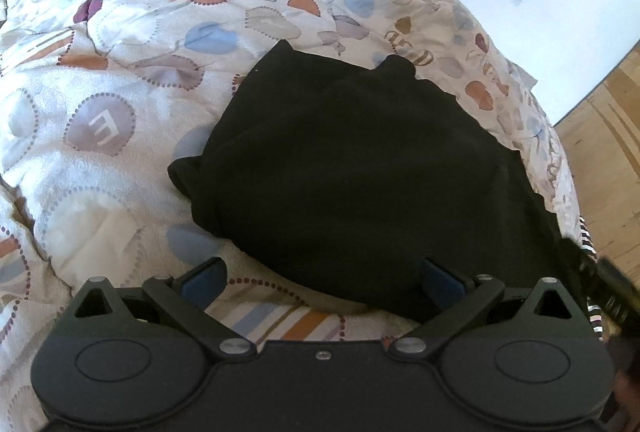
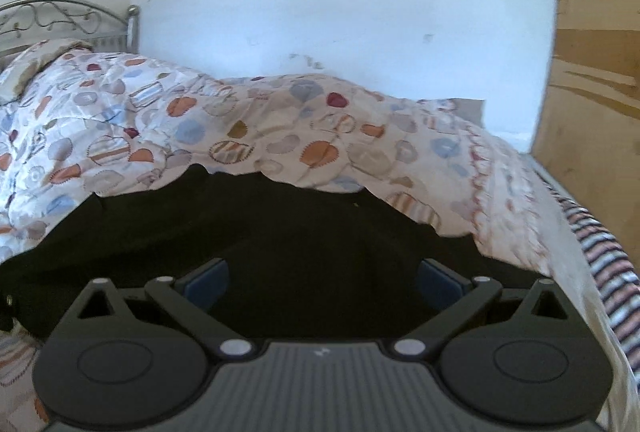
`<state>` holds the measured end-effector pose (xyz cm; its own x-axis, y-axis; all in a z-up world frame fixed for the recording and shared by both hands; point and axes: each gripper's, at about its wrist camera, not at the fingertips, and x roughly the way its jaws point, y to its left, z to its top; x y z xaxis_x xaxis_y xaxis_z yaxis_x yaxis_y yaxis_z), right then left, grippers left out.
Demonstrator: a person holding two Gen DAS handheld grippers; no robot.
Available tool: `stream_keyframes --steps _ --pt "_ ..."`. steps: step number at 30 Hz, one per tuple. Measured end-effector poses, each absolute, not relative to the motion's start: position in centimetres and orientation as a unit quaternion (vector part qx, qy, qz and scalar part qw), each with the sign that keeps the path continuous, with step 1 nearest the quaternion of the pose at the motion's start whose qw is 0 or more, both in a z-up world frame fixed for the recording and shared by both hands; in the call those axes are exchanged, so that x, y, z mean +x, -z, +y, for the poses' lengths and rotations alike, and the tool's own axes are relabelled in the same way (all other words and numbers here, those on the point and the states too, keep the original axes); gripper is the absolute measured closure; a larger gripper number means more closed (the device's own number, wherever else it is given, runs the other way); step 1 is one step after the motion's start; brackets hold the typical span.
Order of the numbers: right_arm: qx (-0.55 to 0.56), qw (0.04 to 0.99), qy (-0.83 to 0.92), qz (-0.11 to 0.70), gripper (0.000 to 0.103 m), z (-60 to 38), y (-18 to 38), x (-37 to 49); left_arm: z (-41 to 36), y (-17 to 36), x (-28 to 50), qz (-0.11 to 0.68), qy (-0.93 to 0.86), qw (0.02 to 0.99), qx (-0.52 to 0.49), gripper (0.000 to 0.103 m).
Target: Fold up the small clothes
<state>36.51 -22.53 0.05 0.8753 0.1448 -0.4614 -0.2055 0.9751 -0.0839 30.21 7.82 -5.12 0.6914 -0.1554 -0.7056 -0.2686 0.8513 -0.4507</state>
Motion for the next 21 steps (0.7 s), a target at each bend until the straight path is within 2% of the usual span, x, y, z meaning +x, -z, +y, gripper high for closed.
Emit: stream_keyframes --steps 4,8,11,14,17,18,19,21 --pt "-0.063 0.974 -0.059 0.211 0.000 -21.5 1.3 33.7 8.2 6.0 30.0 0.365 -0.017 0.883 -0.295 0.001" --pt "-0.067 0.969 -0.057 0.232 0.000 -20.4 3.4 32.7 9.2 7.6 30.3 0.356 -0.050 0.866 -0.347 0.001" --pt "-0.070 0.965 -0.054 0.247 0.000 -20.1 4.6 32.3 9.8 7.7 30.5 0.337 -0.083 0.858 -0.379 0.007" --pt "-0.062 0.965 -0.055 0.248 0.000 -20.2 4.7 32.2 9.6 7.3 30.7 0.329 -0.115 0.858 -0.377 0.021" --pt "-0.054 0.965 -0.058 0.249 0.000 -20.4 4.8 32.1 9.1 6.8 30.5 0.317 -0.131 0.868 -0.358 0.047" --pt "-0.051 0.965 -0.060 0.250 0.000 -20.6 4.8 32.2 9.1 6.7 30.4 0.309 -0.126 0.873 -0.355 0.062" --pt "-0.048 0.965 -0.061 0.251 0.000 -20.7 4.8 32.3 9.1 6.5 30.3 0.300 -0.119 0.879 -0.352 0.070" --pt "-0.044 0.965 -0.062 0.251 0.000 -20.8 4.8 32.4 8.7 6.3 30.5 0.293 -0.115 0.888 -0.336 0.070"
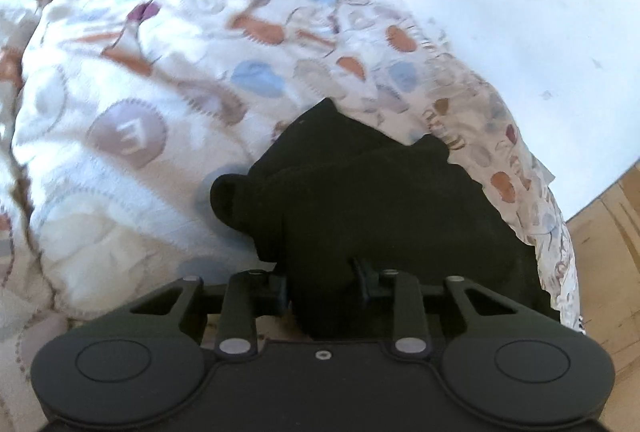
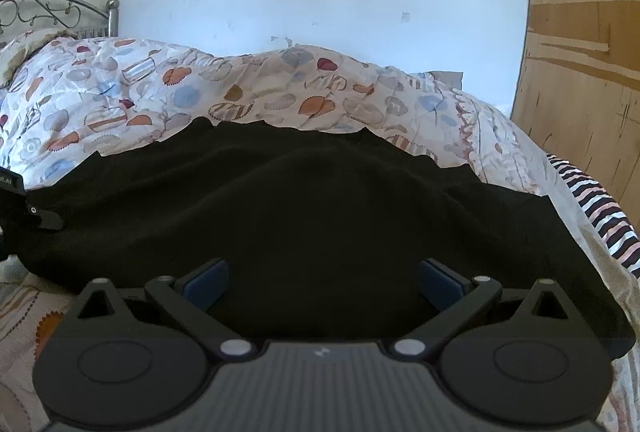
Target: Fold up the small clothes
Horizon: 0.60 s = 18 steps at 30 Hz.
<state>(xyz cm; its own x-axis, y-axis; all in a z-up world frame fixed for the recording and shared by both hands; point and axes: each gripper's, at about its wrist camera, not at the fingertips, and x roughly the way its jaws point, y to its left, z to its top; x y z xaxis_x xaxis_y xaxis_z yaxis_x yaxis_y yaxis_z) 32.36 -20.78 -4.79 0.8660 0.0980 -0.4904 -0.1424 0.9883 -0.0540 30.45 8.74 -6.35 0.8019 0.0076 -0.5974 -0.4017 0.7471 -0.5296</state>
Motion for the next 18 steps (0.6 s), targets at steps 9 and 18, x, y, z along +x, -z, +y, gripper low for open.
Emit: stream_keyframes --steps 9,18 --pt "-0.027 0.965 -0.065 0.253 0.000 -21.2 4.7 32.5 8.8 6.8 32.1 0.296 -0.121 0.879 -0.353 0.074" --pt "0.027 0.961 -0.077 0.264 0.000 -24.2 3.7 32.4 6.5 2.2 33.5 0.249 -0.059 0.925 -0.280 0.087"
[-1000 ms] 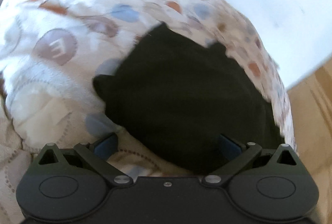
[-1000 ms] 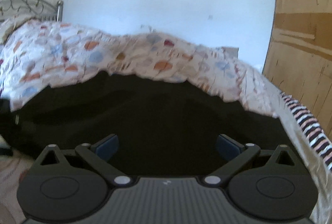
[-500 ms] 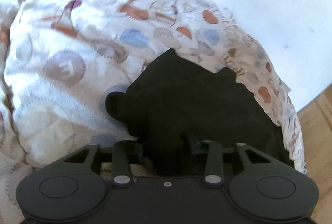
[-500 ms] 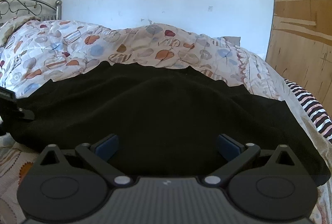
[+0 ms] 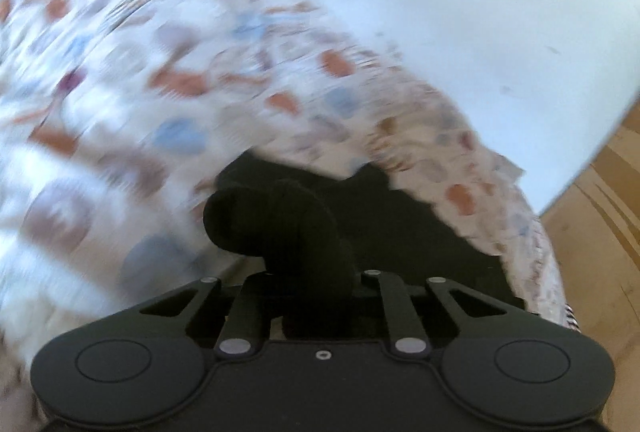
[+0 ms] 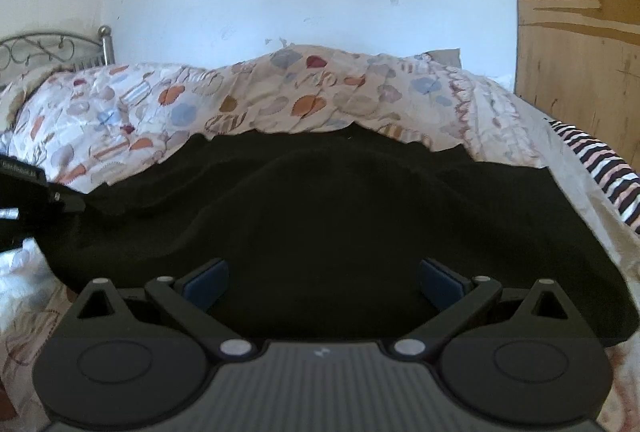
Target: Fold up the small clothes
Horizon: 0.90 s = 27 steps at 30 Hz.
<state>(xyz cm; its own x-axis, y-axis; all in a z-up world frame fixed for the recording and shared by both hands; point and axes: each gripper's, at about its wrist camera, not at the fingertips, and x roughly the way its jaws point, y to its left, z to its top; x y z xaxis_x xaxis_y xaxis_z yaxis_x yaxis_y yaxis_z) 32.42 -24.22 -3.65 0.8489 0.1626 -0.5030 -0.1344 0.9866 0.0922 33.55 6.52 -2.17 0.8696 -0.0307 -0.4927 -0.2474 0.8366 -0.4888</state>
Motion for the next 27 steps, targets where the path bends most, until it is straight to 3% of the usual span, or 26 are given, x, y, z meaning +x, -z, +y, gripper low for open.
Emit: stream_keyframes --steps 14,19,27 --pt "0.053 0.975 0.023 0.216 0.000 -35.5 -0.5 24.8 -8.9 -6.4 38.6 0.219 0.169 0.957 -0.087 0.088" --pt "0.053 0.973 0.074 0.212 0.000 -39.3 -0.5 22.5 -14.5 -5.6 37.4 0.238 0.258 0.935 -0.047 0.088" --pt "0.091 0.960 0.120 0.234 0.000 -43.9 1.6 20.5 -18.9 -0.1 35.3 0.307 0.327 0.894 -0.017 0.087"
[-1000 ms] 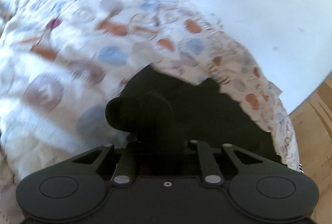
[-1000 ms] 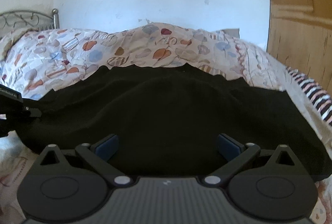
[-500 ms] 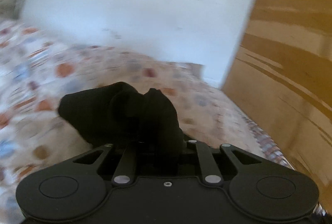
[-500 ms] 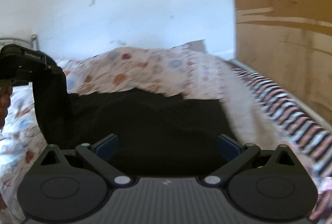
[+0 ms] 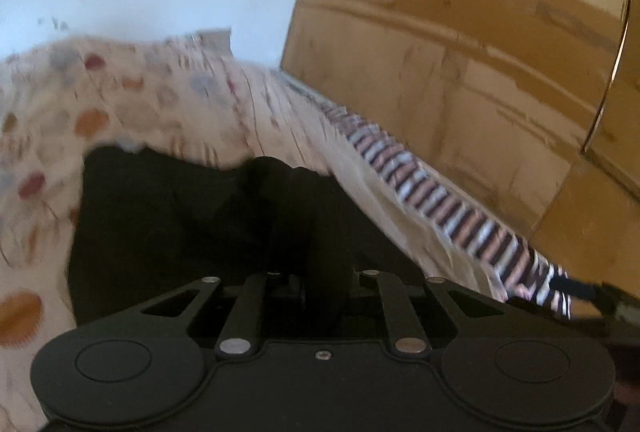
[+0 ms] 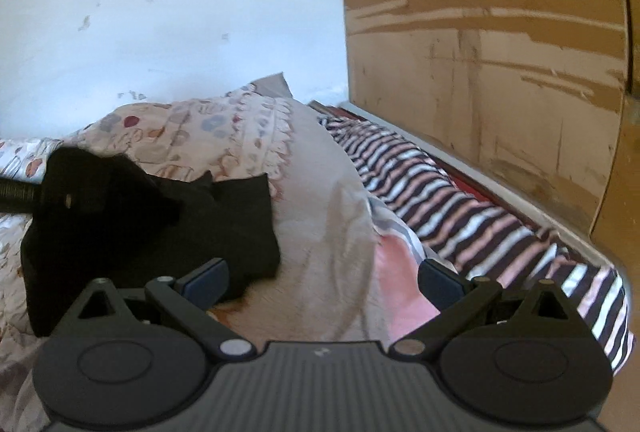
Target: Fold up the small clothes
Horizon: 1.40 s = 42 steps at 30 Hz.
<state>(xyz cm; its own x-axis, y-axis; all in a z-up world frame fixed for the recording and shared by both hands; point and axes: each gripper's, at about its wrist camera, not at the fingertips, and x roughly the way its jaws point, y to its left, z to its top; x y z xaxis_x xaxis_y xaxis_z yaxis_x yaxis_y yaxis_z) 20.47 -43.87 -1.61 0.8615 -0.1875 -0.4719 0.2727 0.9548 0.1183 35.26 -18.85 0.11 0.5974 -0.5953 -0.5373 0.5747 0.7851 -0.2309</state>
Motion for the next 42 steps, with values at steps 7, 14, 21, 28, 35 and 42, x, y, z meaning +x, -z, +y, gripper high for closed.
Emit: stream_keyframes --steps 7,14,21,28,35,42 --pt "0.108 0.957 0.119 0.240 0.000 -44.6 2.4 20.7 -18.7 1.3 33.5 0.317 0.345 0.883 -0.019 0.069" --pt "0.122 0.957 0.102 0.245 0.000 -44.9 2.7 21.3 -17.3 0.4 30.7 0.292 0.360 0.886 -0.027 0.020" --pt "0.163 0.955 0.000 0.247 0.000 -44.7 1.3 25.0 -14.9 -1.0 27.8 0.245 0.299 0.922 0.019 0.003" --pt "0.179 0.930 -0.121 0.297 0.000 -42.6 0.2 33.6 -13.5 0.1 28.9 0.258 0.232 0.936 0.066 0.002" --pt "0.157 0.905 -0.175 0.355 0.037 -40.3 1.1 40.2 -13.5 1.8 29.5 0.280 0.222 0.928 0.110 0.011" --pt "0.133 0.896 -0.177 0.386 0.037 -38.7 2.2 42.9 -14.2 2.5 29.7 0.267 0.216 0.928 0.144 0.047"
